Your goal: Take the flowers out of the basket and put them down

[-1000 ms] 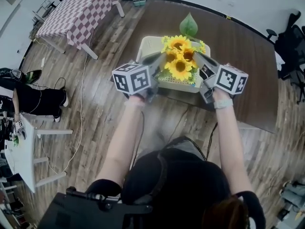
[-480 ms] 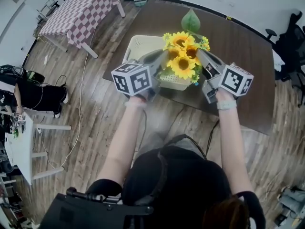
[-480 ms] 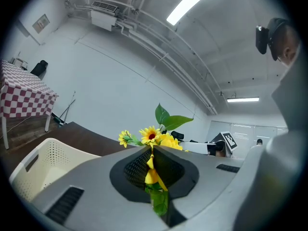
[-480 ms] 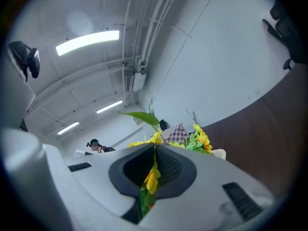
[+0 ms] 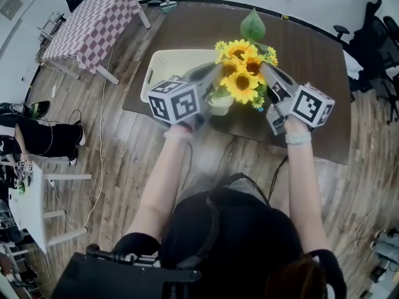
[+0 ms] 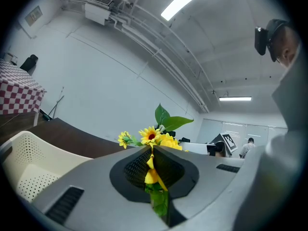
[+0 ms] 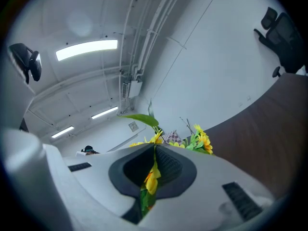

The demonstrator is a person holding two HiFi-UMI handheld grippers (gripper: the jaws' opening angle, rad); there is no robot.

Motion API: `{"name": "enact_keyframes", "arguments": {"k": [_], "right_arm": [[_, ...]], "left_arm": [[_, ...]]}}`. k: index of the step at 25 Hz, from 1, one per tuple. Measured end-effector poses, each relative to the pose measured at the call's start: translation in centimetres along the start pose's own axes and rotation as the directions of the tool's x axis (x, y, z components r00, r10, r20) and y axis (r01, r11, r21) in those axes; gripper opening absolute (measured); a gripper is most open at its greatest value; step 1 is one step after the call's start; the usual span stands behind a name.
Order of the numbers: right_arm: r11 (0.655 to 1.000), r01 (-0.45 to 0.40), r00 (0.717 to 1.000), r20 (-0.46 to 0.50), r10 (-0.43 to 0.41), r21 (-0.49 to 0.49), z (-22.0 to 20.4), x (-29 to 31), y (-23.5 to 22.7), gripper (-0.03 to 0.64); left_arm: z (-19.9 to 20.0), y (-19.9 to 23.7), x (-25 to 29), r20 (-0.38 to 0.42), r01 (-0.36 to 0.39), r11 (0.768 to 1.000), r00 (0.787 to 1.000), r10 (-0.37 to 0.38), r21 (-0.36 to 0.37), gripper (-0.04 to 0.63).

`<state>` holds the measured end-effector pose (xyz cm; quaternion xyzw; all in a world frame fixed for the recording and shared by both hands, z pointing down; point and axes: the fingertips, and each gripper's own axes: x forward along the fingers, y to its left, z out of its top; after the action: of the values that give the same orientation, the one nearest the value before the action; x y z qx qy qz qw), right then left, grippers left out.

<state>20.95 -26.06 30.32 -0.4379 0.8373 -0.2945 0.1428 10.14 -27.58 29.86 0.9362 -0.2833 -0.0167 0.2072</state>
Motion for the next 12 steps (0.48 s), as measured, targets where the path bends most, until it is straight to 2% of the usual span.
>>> {"name": "enact_keyframes", "arguments": {"k": [4,8,12], "right_arm": [[0.999,0.032,0.999,0.024,-0.032,-0.001,0.7,-2.4,-1.4,0.0],[0.998,0.061,0.997,0.046,-0.062,0.018,1.6,-7.5,-4.7,0.0],[0.993,0.108,0.992,0.053,-0.11,0.037,1.2,-8.1,-5.9,0.0]], "left_arm": [[-1.1,-1.8,2.0,-0.023,0.036,0.999,0.999,-0.036,0.003,0.009],[-3.9,-5.7,5.6,-0.055,0.062,0.998,0.997,-0.061,0.008,0.009],[-4.9,-5.6,6.8,-0.087,0.092,0.996,0.992,-0.093,-0.012,0.009]]}}
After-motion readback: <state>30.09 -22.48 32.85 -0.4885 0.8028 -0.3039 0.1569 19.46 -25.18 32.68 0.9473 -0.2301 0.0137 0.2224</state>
